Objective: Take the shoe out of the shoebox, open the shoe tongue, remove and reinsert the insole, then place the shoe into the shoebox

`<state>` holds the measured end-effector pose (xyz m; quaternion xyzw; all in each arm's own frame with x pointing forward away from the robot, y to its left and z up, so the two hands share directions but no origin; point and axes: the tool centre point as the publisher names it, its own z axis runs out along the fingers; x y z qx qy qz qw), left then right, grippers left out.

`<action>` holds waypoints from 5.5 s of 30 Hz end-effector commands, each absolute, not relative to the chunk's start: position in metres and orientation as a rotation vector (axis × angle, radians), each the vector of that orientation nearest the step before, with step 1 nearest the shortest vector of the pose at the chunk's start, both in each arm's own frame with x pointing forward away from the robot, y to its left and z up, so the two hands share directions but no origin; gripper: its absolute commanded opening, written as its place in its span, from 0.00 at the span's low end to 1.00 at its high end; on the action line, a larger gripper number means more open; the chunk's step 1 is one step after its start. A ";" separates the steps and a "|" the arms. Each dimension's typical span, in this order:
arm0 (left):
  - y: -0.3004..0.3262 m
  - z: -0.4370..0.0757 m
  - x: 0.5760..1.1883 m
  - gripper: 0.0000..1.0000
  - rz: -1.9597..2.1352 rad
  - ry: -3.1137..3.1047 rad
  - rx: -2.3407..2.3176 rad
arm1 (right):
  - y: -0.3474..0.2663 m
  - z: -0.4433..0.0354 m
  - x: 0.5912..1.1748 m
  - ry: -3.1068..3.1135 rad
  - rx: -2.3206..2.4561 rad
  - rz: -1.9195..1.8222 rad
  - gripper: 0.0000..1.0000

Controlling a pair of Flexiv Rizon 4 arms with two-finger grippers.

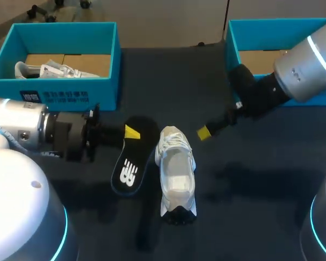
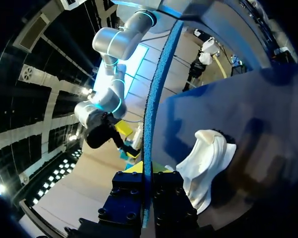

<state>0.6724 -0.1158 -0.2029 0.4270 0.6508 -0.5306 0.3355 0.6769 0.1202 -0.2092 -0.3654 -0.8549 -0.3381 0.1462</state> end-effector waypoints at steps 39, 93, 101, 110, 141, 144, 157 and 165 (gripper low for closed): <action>-0.127 -0.232 0.587 0.00 -1.538 2.060 0.822 | 0.100 -0.278 0.652 -2.989 -0.462 -0.690 1.00; -0.159 -0.253 0.556 0.00 -1.746 2.068 0.718 | 0.097 -0.321 0.638 -3.084 -0.341 -0.647 1.00; -0.163 -0.257 0.565 0.00 -1.775 2.051 0.695 | 0.099 -0.322 0.638 -3.095 -0.357 -0.628 1.00; -0.170 -0.267 0.580 0.00 -1.800 2.050 0.671 | 0.099 -0.322 0.638 -3.095 -0.357 -0.628 1.00; -0.170 -0.297 0.602 0.00 -1.717 2.126 0.628 | 0.099 -0.322 0.638 -3.095 -0.357 -0.628 1.00; -0.169 -0.292 0.599 0.00 -1.721 2.117 0.638 | 0.099 -0.322 0.638 -3.095 -0.357 -0.628 1.00; -0.170 -0.297 0.600 0.00 -1.687 2.128 0.655 | 0.099 -0.322 0.638 -3.095 -0.357 -0.628 1.00; -0.170 -0.297 0.600 0.00 -1.687 2.128 0.655 | 0.099 -0.322 0.638 -3.095 -0.357 -0.628 1.00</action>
